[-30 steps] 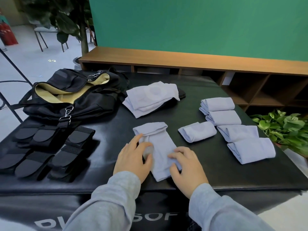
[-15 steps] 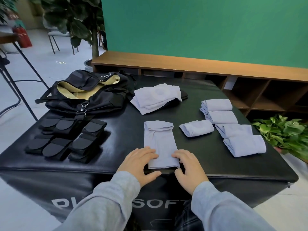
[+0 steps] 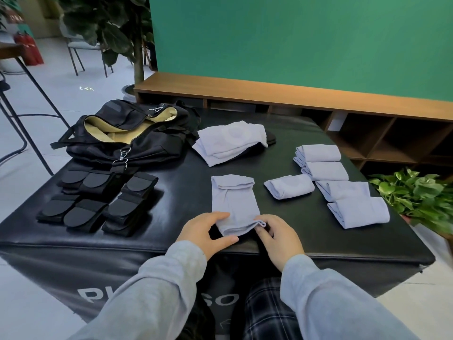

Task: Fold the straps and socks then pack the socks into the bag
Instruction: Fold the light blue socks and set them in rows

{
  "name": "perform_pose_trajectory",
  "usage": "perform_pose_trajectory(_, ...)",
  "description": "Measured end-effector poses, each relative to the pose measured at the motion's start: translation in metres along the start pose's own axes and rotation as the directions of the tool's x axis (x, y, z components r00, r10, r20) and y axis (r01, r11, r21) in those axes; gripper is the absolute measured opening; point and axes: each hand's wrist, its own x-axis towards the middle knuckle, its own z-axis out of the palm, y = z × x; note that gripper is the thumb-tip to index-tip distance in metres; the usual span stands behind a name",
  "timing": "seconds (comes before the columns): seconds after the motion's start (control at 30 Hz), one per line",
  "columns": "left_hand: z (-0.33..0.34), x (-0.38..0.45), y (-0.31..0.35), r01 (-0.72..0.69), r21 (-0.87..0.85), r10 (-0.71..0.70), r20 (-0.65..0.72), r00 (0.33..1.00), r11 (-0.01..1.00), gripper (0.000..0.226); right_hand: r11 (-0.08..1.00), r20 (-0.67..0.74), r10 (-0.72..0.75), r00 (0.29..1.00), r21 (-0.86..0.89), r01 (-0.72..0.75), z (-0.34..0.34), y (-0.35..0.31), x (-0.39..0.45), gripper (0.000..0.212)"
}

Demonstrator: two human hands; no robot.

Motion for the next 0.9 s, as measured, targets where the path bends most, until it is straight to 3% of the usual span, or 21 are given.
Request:
perform_pose_trajectory(0.2, 0.005, 0.009, 0.0, 0.053, -0.079, -0.062, -0.117, 0.991, 0.995, 0.041, 0.99, -0.037, 0.112, 0.993, -0.086, -0.115, 0.003, -0.006, 0.01, 0.02)
perform_pose_trajectory(0.3, 0.008, 0.014, 0.004, 0.117, -0.036, -0.122, -0.178, 0.976, 0.992, 0.032, 0.969, -0.065, 0.16, 0.985, -0.182, -0.169, 0.006, -0.01, 0.013, 0.025)
perform_pose_trajectory(0.7, 0.013, 0.047, 0.007, 0.291, 0.11, -0.249, -0.292, 0.923, 0.95, 0.029, 0.913, -0.148, 0.216, 0.965, -0.32, -0.253, 0.016, -0.015, 0.032, 0.033)
perform_pose_trajectory(0.9, 0.013, 0.048, 0.01, 0.318, 0.134, -0.259, -0.335, 0.906, 0.938, 0.028, 0.934, -0.182, 0.192, 0.964, -0.269, -0.236, 0.018, -0.014, 0.036, 0.024)
